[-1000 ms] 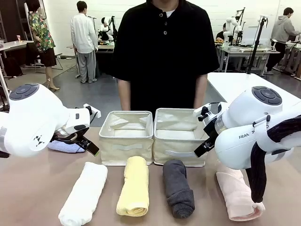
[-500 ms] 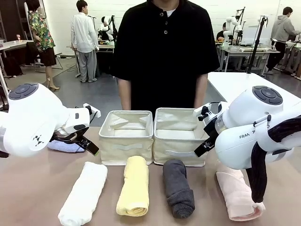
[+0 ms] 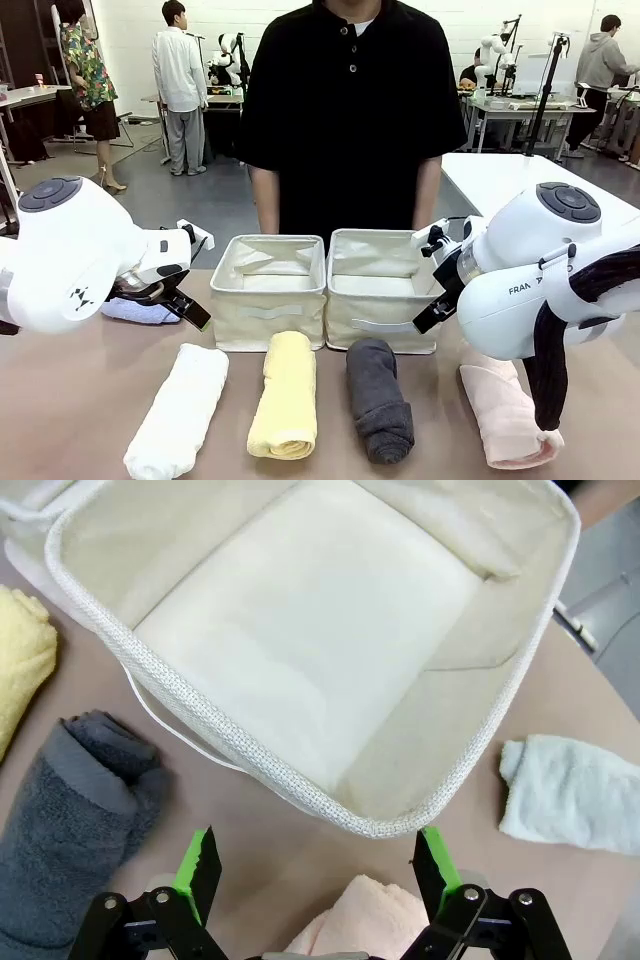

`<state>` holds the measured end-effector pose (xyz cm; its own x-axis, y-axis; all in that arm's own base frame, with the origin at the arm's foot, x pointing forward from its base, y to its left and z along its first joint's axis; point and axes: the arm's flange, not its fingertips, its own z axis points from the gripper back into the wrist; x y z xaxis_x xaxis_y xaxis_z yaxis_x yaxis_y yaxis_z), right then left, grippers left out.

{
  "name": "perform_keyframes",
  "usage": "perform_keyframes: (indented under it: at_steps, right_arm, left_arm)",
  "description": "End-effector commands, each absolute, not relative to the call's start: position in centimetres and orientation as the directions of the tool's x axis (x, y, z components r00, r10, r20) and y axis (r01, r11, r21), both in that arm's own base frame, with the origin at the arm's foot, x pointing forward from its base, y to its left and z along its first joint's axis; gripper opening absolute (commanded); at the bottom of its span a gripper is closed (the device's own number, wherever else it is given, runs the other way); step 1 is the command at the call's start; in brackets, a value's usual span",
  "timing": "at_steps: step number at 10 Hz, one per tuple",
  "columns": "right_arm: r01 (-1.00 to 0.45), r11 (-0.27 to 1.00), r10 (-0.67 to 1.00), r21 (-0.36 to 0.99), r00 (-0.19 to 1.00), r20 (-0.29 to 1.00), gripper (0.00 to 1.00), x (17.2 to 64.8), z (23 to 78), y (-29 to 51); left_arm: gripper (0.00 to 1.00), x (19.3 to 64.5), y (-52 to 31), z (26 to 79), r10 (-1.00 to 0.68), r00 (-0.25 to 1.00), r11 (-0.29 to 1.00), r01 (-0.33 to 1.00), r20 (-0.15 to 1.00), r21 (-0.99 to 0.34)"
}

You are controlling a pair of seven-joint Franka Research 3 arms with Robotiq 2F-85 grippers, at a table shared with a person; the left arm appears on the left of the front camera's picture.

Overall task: Sort the towels based on their folding style.
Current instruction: Pick up one triangle-folded towel and place it in the left Fabric basket.

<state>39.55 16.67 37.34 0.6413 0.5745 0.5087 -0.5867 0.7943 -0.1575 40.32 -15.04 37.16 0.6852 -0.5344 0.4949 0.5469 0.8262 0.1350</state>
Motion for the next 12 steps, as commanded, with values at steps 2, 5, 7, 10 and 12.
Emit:
perform_keyframes:
  at_steps: [2, 5, 7, 10, 12]
  right_arm:
    - [-0.534, 0.828, 0.532, -0.170, 0.655, 0.536, 1.00, 39.3, 42.7, 17.9]
    - [-0.466, 0.839, 0.543, -0.281, 0.675, 0.499, 1.00, 34.8, 59.5, 20.6]
    - [-0.405, 0.851, 0.523, -0.334, 0.698, 0.489, 1.00, 30.7, 68.0, 21.9]
    - [-0.440, 0.843, 0.538, -0.310, 0.658, 0.527, 1.00, 29.7, 66.0, 20.5]
    - [-0.440, 0.843, 0.538, -0.310, 0.658, 0.527, 1.00, 29.7, 66.0, 20.5]
  left_arm:
    - [1.00, 39.8, -15.5, 42.4, -0.526, 0.688, 0.837, 0.522, 0.499, 0.163]
    - [1.00, 37.8, -15.8, 59.7, -0.525, 0.694, 0.845, 0.495, 0.493, 0.203]
    - [1.00, 35.1, -16.8, 68.6, -0.595, 0.692, 0.803, 0.531, 0.409, 0.270]
    - [1.00, 33.8, -15.5, 66.5, -0.565, 0.666, 0.818, 0.528, 0.486, 0.227]
    - [1.00, 33.8, -15.5, 66.5, -0.565, 0.666, 0.818, 0.528, 0.486, 0.227]
